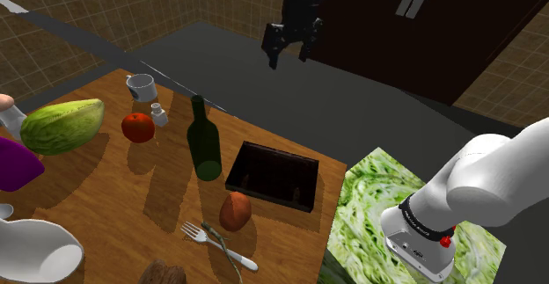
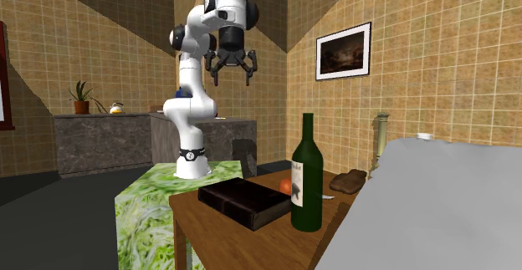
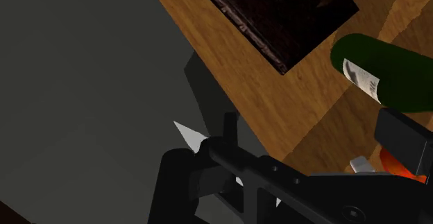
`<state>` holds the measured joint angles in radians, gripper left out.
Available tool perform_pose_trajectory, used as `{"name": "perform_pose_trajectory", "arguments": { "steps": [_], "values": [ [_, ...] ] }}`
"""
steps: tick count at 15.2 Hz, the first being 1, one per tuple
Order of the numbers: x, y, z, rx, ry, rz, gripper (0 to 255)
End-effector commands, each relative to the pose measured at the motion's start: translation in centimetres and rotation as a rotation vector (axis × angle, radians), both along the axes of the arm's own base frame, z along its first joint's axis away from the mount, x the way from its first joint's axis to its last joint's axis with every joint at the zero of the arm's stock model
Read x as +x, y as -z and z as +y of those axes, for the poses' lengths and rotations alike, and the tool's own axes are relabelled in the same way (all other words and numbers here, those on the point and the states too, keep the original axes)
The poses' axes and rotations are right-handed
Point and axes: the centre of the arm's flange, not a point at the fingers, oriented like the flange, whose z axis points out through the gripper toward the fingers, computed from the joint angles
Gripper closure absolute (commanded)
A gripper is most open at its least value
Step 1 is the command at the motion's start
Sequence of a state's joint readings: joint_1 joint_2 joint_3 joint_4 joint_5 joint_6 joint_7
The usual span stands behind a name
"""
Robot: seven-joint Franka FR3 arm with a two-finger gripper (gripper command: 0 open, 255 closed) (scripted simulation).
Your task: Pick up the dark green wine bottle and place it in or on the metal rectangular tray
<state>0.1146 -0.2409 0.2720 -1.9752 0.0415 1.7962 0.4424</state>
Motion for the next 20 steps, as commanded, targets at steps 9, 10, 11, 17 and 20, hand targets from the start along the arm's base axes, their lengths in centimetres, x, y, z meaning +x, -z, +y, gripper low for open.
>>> {"name": "perform_pose_trajectory", "arguments": {
  "steps": [9,10,11,17,20],
  "values": [
    [6.7,4.0,11.1,0.028,0.023,0.089,0],
    [7.3,4.4,12.2,0.031,0.025,0.098,0],
    [8.0,4.8,13.3,0.034,0.027,0.107,0],
    [11.8,7.5,19.9,0.051,0.040,0.160,0],
    [11.7,8.6,20.0,0.051,0.040,0.161,0]
  ]
}}
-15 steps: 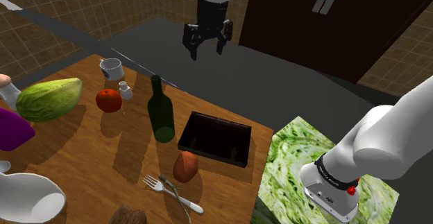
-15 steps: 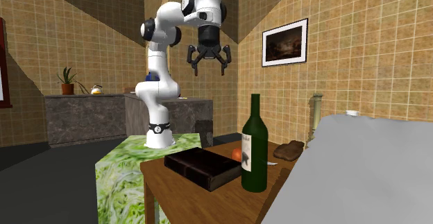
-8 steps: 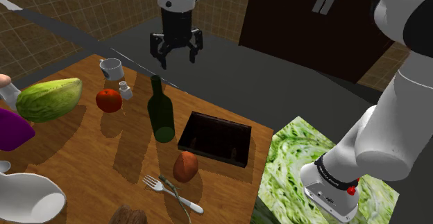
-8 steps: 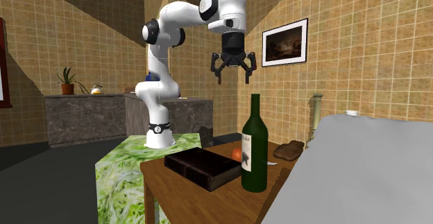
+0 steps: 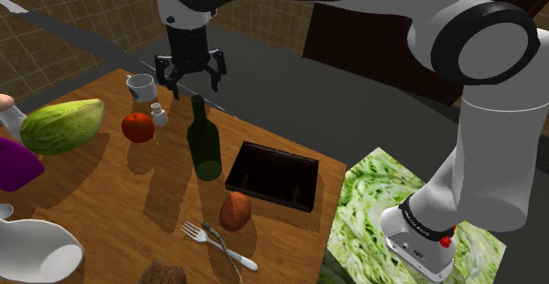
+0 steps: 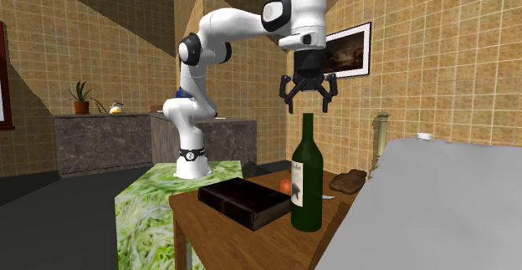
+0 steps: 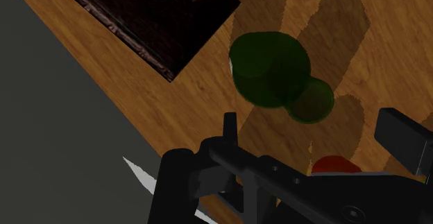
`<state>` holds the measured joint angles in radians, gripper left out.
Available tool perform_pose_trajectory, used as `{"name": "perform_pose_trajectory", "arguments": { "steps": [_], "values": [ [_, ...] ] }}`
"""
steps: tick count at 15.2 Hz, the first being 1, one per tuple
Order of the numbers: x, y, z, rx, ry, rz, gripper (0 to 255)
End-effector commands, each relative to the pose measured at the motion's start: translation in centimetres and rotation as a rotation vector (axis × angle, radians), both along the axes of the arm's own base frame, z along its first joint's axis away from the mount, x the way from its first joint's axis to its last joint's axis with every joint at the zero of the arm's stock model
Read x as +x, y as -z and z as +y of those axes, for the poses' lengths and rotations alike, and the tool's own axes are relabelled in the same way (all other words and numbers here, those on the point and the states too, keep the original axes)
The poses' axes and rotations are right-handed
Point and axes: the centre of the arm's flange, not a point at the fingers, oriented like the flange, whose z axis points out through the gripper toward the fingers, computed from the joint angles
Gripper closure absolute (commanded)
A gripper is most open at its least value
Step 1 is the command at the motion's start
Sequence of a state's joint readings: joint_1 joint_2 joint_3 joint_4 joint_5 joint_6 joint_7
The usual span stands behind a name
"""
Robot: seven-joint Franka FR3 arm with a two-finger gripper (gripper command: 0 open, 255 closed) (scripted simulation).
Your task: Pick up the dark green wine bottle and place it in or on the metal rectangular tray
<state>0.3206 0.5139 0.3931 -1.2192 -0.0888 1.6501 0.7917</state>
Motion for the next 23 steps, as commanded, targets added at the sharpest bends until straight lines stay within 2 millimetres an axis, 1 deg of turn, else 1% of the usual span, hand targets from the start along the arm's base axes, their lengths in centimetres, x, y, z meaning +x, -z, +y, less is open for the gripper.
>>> {"name": "perform_pose_trajectory", "arguments": {
  "steps": [1,4,5,13,14,23],
  "values": [
    [-0.1,1.1,0.2,0.001,0.001,0.001,0],
    [-0.2,2.6,0.3,0.001,0.001,0.001,0],
    [-0.3,3.5,0.4,0.001,0.001,0.001,0],
    [-0.3,3.5,0.4,0.001,0.001,0.001,0],
    [-0.3,3.5,0.4,0.001,0.001,0.001,255],
    [-0.3,3.5,0.4,0.001,0.001,0.001,255]
  ]
}}
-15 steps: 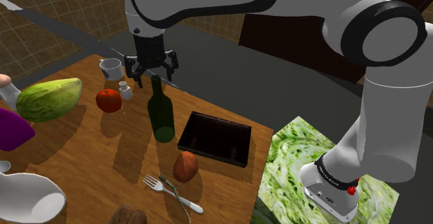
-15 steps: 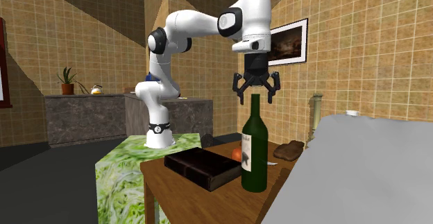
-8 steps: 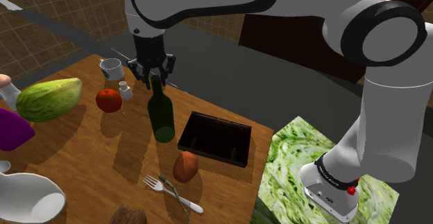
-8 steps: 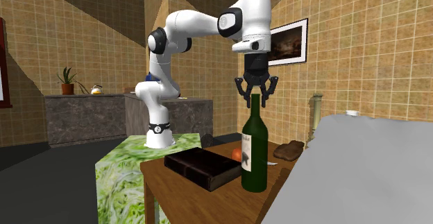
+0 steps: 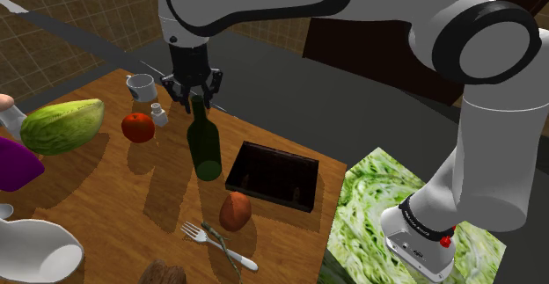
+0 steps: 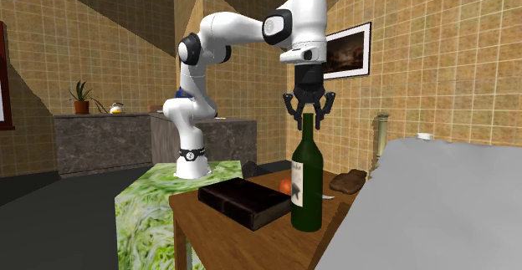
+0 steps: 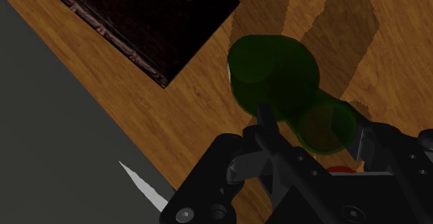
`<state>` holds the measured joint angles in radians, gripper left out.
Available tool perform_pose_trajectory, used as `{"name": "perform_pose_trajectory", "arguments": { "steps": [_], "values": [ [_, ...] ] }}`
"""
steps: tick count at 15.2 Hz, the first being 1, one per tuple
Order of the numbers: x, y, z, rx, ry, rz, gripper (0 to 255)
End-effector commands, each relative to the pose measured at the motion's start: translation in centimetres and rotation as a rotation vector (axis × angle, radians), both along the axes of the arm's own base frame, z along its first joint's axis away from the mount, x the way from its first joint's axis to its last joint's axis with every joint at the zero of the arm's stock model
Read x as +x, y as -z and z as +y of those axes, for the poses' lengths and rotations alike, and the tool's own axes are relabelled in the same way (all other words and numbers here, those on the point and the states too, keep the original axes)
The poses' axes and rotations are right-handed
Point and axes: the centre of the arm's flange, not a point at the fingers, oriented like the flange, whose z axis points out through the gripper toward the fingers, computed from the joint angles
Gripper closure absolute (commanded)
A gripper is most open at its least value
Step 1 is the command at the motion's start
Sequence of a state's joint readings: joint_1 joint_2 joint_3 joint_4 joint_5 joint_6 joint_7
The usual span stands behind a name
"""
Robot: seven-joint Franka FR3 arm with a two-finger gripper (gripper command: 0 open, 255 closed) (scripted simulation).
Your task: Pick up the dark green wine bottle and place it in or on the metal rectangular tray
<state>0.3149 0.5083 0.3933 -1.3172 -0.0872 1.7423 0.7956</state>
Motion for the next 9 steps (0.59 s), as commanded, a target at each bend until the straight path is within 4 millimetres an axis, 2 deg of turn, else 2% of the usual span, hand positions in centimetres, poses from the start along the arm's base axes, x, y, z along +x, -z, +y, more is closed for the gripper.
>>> {"name": "perform_pose_trajectory", "arguments": {
  "steps": [1,9],
  "values": [
    [0.0,-0.5,0.0,0.000,0.000,0.000,255],
    [0.0,-4.7,0.0,0.000,0.000,0.000,255]
  ]
}}
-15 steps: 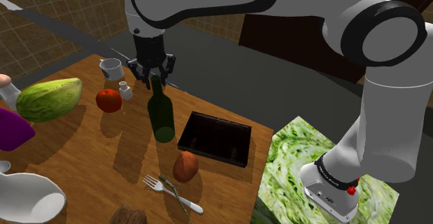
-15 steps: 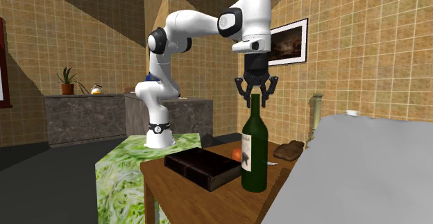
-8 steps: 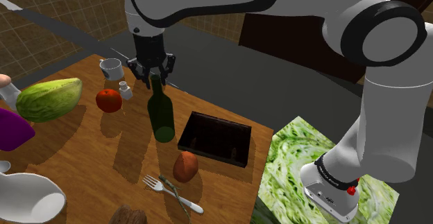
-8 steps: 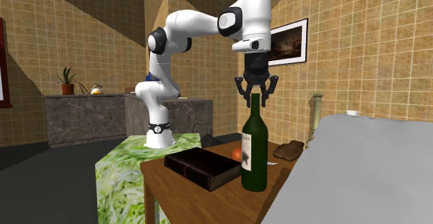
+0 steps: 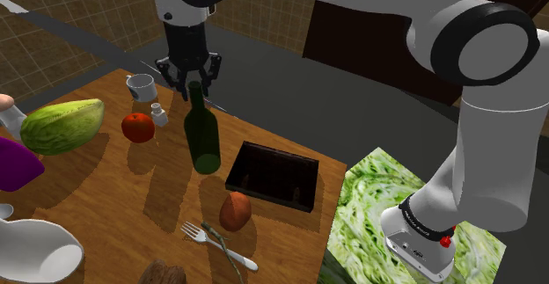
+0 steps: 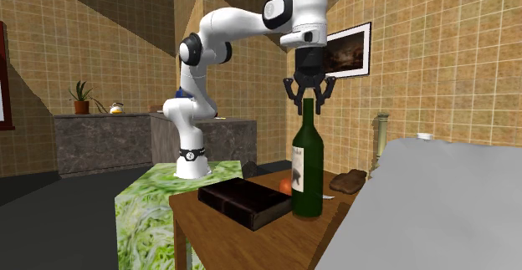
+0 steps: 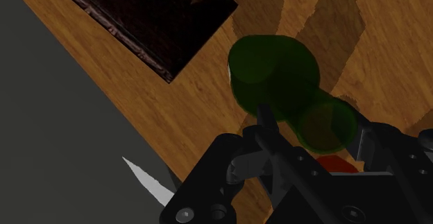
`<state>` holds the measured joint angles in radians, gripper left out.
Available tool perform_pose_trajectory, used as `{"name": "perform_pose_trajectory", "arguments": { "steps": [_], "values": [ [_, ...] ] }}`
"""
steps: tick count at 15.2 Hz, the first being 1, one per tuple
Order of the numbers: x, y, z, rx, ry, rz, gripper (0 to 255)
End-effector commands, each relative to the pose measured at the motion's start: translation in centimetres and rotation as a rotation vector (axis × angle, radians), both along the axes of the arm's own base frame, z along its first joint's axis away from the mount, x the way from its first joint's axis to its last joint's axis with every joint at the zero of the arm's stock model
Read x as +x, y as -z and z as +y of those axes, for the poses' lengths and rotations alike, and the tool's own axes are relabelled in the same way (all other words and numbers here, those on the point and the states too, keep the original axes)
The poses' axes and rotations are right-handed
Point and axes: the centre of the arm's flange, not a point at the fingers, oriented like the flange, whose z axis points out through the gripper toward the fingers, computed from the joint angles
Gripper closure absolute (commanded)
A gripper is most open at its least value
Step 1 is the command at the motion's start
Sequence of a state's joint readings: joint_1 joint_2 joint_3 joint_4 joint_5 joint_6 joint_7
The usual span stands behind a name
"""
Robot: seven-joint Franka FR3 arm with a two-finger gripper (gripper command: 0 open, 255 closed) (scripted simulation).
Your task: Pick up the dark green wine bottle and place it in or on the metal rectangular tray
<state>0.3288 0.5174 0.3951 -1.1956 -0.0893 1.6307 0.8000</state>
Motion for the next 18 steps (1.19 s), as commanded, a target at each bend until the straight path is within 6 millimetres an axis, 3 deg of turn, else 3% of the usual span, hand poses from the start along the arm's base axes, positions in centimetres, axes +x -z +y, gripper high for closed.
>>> {"name": "perform_pose_trajectory", "arguments": {
  "steps": [1,14,18],
  "values": [
    [-0.1,-1.1,0.0,0.000,0.000,0.000,255],
    [-0.1,-7.9,0.0,0.000,0.000,0.000,255],
    [-3.0,-10.5,-3.5,0.000,0.000,0.000,255]
  ]
}}
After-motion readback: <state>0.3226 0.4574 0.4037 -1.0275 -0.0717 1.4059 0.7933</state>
